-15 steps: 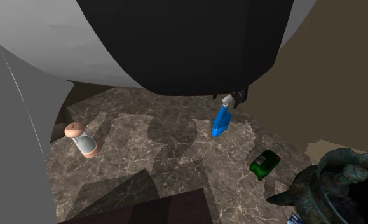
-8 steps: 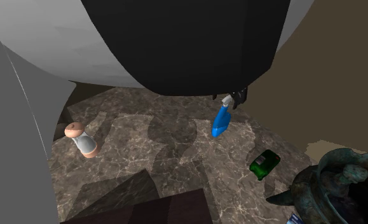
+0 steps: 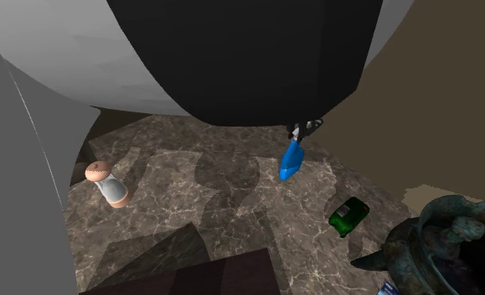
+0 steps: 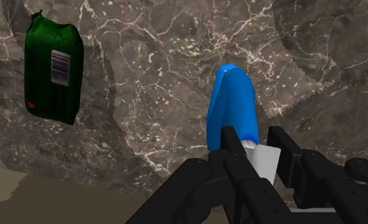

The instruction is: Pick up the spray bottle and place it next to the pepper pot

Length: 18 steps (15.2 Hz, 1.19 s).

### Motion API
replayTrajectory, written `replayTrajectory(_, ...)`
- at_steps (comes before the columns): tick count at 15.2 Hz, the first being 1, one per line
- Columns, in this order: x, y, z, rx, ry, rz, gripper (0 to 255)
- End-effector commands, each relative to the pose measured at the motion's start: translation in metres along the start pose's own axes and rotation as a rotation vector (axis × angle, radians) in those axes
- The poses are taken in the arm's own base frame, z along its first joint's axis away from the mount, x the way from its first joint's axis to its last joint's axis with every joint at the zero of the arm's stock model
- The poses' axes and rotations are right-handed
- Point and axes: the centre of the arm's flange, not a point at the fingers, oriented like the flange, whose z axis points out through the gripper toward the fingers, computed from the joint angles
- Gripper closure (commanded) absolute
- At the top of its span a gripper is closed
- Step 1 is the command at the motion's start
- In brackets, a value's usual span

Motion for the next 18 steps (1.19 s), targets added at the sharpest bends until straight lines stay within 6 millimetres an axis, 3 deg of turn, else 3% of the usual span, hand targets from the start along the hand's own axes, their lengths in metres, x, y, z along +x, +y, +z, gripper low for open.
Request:
replayTrajectory(1, 0.000, 0.000, 0.000, 0.000, 0.000, 0.000, 255)
replayTrajectory(18, -0.002, 0.005, -0.084, 0.000, 0.000, 0.000, 255)
